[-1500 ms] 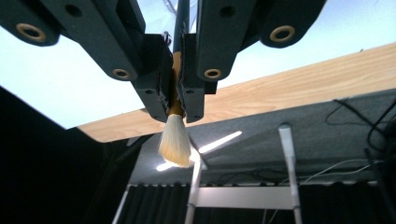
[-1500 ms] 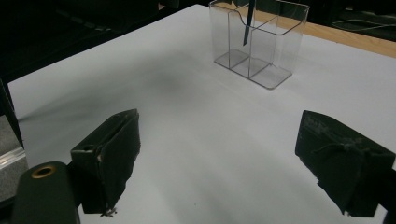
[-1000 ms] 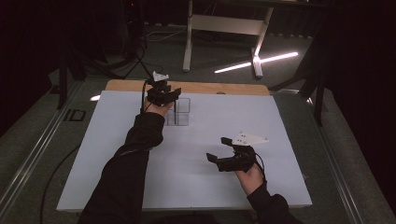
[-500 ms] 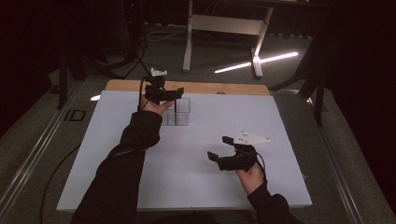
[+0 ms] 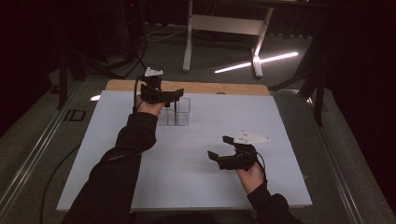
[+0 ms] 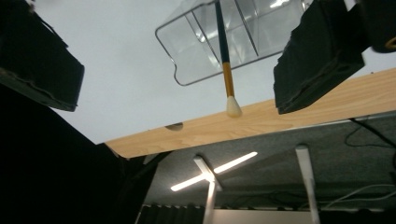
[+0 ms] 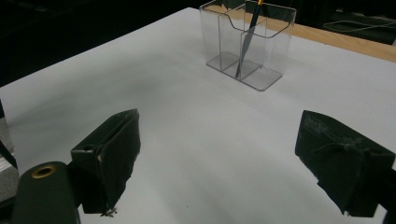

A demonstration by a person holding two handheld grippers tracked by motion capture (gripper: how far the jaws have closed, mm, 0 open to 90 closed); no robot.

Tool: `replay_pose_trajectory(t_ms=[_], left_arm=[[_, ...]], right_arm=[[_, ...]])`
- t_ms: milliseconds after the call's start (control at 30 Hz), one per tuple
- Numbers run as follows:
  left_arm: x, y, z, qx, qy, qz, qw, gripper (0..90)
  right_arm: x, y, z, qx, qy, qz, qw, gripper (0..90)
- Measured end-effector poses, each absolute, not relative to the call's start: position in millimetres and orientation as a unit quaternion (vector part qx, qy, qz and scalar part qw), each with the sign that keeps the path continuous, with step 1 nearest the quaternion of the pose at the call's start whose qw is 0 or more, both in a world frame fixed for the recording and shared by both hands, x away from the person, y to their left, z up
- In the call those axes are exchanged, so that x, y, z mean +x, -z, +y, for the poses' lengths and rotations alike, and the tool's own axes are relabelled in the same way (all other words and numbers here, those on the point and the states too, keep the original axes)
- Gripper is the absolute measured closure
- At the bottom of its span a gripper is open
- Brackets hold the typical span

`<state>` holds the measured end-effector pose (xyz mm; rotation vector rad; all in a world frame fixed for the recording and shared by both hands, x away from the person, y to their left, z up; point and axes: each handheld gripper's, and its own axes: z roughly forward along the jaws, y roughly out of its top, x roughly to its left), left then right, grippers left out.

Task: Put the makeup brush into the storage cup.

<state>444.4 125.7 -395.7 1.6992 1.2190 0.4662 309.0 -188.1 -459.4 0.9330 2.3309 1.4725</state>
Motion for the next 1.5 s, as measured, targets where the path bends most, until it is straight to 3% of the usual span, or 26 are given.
replay_pose_trajectory(t_ms=[1000, 1500], left_arm=[[378.3, 387.0, 159.9, 0.721, -0.183, 0.409, 0.529, 0.8], [342.9, 395.6, 163.7, 0.737, -0.154, 0.378, 0.540, 0.8]], right_arm=[[308.4, 457.9, -187.4, 0.317, -0.504, 0.795, 0.119, 13.8], [308.3, 457.6, -187.4, 0.317, -0.504, 0.795, 0.119, 13.8]])
